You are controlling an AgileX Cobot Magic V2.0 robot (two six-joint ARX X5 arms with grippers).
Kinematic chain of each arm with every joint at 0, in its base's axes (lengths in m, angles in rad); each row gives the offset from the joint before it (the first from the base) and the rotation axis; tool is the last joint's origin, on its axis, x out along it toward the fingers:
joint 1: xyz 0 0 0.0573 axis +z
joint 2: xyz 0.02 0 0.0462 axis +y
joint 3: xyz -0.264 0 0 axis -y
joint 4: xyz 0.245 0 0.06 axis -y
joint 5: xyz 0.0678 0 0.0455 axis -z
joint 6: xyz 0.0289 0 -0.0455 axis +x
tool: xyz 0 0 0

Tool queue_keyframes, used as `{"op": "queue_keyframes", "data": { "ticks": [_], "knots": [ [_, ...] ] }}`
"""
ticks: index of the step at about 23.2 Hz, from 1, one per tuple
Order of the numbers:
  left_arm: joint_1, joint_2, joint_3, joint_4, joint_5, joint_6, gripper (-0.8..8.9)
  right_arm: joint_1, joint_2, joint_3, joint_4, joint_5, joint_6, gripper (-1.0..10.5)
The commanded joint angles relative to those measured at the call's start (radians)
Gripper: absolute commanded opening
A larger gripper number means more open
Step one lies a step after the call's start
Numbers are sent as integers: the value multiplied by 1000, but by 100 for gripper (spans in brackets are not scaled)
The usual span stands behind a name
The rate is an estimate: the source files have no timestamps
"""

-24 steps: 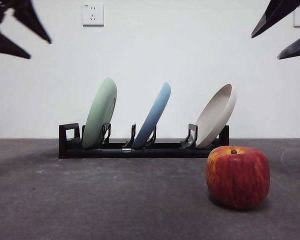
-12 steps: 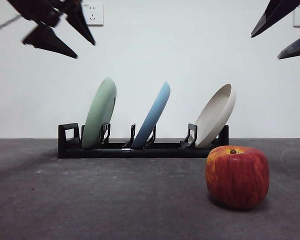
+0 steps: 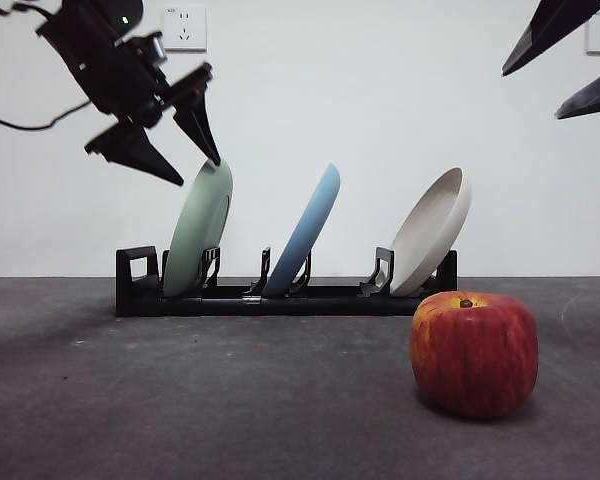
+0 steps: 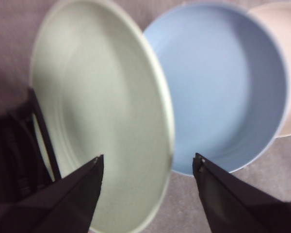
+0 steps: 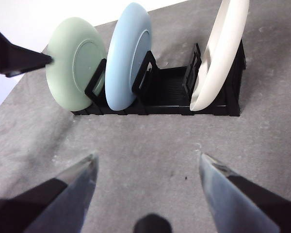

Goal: Take the green plate from the plate rack,put the plate on the table,take the apple from the table,put the apple in the plate

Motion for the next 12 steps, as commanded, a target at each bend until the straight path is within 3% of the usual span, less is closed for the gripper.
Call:
{"op": "queue_keyframes", "data": {
  "ticks": [1, 6, 10, 12],
  "knots": [
    [-11, 17, -2, 35, -2, 18, 313, 2, 3, 5, 2, 0, -10, 347],
    [-24, 19, -2, 75, -23, 18, 302, 2, 3, 5, 2, 2, -9, 346],
    [-24, 19, -2, 72, -21, 45, 8, 1, 3, 5, 2, 2, -9, 346],
    [-24, 19, -2, 74, -20, 45, -13, 2, 3, 5, 2, 2, -9, 345]
  ]
}}
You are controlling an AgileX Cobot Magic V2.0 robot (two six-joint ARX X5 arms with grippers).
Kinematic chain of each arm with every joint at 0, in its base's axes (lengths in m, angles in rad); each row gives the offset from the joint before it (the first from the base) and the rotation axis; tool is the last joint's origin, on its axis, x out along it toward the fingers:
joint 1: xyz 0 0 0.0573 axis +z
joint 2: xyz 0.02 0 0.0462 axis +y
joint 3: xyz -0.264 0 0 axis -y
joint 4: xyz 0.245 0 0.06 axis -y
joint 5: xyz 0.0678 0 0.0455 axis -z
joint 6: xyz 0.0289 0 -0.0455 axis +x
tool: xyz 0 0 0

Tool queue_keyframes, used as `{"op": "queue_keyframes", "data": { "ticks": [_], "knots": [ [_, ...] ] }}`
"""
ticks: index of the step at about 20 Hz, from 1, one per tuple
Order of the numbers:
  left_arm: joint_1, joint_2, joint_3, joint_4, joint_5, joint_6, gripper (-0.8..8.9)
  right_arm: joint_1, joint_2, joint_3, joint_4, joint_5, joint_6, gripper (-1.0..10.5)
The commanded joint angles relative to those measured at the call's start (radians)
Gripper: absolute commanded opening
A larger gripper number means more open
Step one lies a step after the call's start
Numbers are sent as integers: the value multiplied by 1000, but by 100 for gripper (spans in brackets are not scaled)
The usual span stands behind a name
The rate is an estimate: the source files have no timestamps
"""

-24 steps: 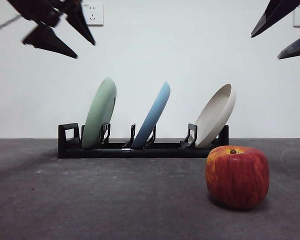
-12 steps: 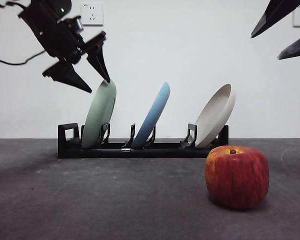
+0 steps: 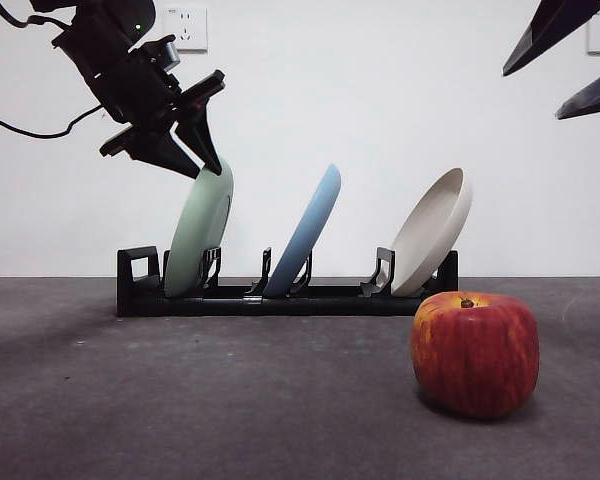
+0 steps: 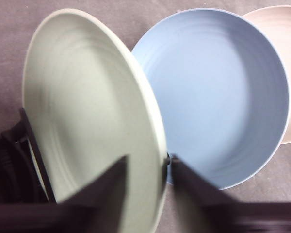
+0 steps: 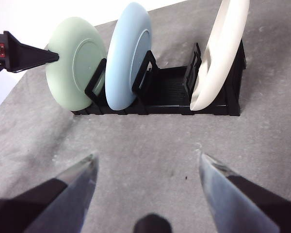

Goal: Take the green plate from the plate rack,put the plate on the table,take the apple from the table,put the apple in the plate

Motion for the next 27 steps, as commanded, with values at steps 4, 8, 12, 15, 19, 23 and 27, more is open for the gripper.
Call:
{"op": "queue_keyframes", "data": {
  "ticks": [4, 8, 12, 15, 19, 23, 27],
  "knots": [
    [-3, -10, -1, 17, 10, 20, -13, 1, 5, 5, 2, 1, -9, 345],
    [-6, -90, 6, -2, 60, 19, -13, 2, 7, 5, 0, 1, -9, 345],
    [-16, -232, 6, -55, 60, 21, -13, 1, 7, 5, 0, 2, -10, 345],
    [-37, -362, 6, -151, 65, 55, -13, 1, 7, 5, 0, 2, -10, 345],
    [-100, -498, 6, -366, 90, 192, -13, 1, 7, 5, 1, 3, -10, 345],
    [-210, -534, 6, -574, 45, 264, -13, 1, 7, 5, 1, 5, -10, 345],
    [-399, -529, 0, -700, -239, 265, -12, 1, 7, 5, 1, 5, -9, 345]
  ]
}}
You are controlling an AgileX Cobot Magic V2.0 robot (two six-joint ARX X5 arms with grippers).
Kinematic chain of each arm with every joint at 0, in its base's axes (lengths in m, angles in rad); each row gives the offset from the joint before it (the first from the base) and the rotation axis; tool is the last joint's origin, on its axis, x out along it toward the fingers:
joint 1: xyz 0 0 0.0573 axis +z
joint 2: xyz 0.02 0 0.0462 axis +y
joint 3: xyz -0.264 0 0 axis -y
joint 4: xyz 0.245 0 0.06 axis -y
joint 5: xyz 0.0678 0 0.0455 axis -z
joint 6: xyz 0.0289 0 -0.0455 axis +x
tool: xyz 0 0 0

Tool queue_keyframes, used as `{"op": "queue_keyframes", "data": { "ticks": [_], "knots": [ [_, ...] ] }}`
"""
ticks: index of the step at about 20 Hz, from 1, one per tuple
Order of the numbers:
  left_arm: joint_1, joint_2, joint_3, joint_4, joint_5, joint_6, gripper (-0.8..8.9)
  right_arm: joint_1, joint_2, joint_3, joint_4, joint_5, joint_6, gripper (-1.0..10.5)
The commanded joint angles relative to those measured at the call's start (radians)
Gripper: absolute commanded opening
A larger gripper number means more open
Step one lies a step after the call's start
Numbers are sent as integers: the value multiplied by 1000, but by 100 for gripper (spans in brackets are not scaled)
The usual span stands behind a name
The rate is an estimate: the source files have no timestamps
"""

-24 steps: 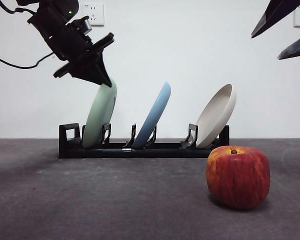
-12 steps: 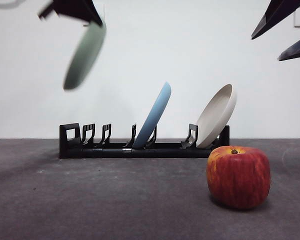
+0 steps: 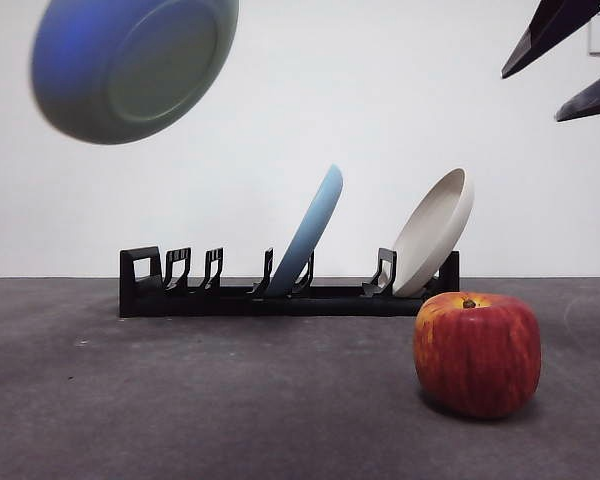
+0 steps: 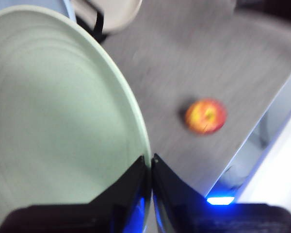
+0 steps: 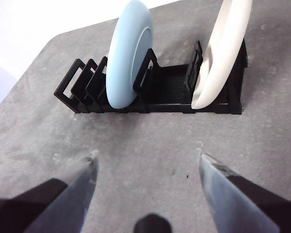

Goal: Take the green plate from the plate rack,put the plate on the table,take the apple from the table,put the apple in the plate

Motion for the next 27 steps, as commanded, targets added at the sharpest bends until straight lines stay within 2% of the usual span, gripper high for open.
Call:
{"op": "queue_keyframes", "data": {
  "ticks": [1, 6, 8, 13, 15, 22, 23, 24, 26, 27],
  "knots": [
    [-121, -5, -11, -3, -149, -7, -12, 1, 1, 4, 2, 2, -9, 345],
    [-296, -4, -187, 138, -280, -60, -12, 1, 1, 4, 2, 1, -9, 344],
    [-319, -4, -303, 236, -285, -99, -13, 1, 1, 4, 2, 1, -9, 344],
    [-322, 55, -568, 516, -285, -104, -12, 1, 1, 4, 2, 2, -9, 344],
    [-322, 123, -607, 573, -285, -94, -12, 1, 1, 4, 2, 2, -9, 344],
    [-361, 359, -608, 608, -277, -67, -5, 1, 1, 4, 2, 1, -9, 344],
    [-365, 361, -608, 607, -277, -67, 11, 1, 1, 4, 2, -2, -9, 344],
    [-373, 361, -608, 612, -277, -68, 66, 1, 1, 4, -2, -5, -9, 345],
    [-373, 360, -608, 615, -278, -68, 316, 1, 1, 4, -18, -5, -9, 347],
    [-369, 360, -608, 618, -279, -68, 366, 2, 1, 4, -28, -5, -9, 348]
  ]
}}
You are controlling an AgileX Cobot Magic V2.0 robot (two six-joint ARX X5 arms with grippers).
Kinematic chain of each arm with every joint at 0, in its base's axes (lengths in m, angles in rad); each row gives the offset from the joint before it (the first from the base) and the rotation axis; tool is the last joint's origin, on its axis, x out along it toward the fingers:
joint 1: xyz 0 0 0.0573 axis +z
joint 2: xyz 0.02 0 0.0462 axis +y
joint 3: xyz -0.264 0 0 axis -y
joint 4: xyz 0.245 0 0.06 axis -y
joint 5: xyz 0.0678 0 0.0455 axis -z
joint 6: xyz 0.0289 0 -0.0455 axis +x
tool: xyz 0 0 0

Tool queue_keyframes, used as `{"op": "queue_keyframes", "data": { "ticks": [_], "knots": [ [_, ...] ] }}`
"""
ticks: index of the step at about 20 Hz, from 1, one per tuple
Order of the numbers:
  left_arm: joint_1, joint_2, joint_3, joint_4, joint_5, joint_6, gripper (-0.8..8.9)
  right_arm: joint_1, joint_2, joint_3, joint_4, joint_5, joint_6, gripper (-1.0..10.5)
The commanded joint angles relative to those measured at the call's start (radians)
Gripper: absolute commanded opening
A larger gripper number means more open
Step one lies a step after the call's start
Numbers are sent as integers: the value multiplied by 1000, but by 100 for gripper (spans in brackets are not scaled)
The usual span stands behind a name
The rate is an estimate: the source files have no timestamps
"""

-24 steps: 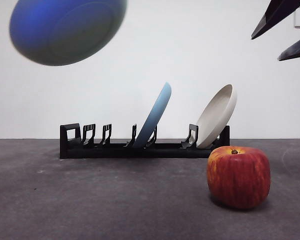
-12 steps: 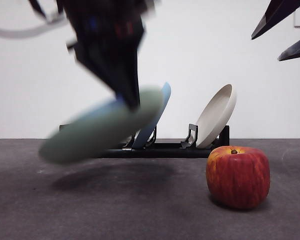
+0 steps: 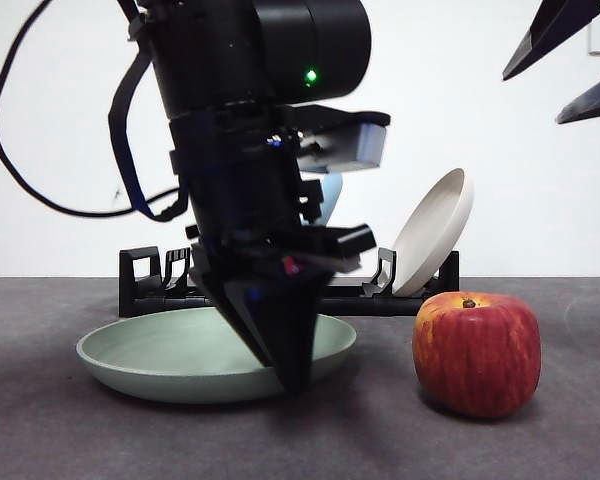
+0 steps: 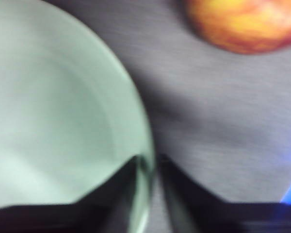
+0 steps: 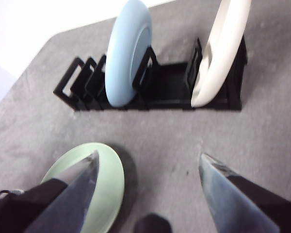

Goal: Take the green plate from the plate rack,put the plate on the table,take the apple from the table,put the apple in the plate

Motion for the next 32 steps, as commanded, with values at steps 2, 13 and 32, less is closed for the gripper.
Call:
{"op": "queue_keyframes", "data": {
  "ticks": [2, 13, 32],
  "knots": [
    [2, 7, -11, 16, 5, -10, 369, 2, 2, 4, -33, -2, -10, 358],
    [29, -637, -5, 118, -329, -65, 369, 255, 44, 121, -349, 170, -174, 613],
    [53, -1222, -5, -3, -653, -73, 369, 539, 630, 192, -488, 422, -212, 560]
  ]
}}
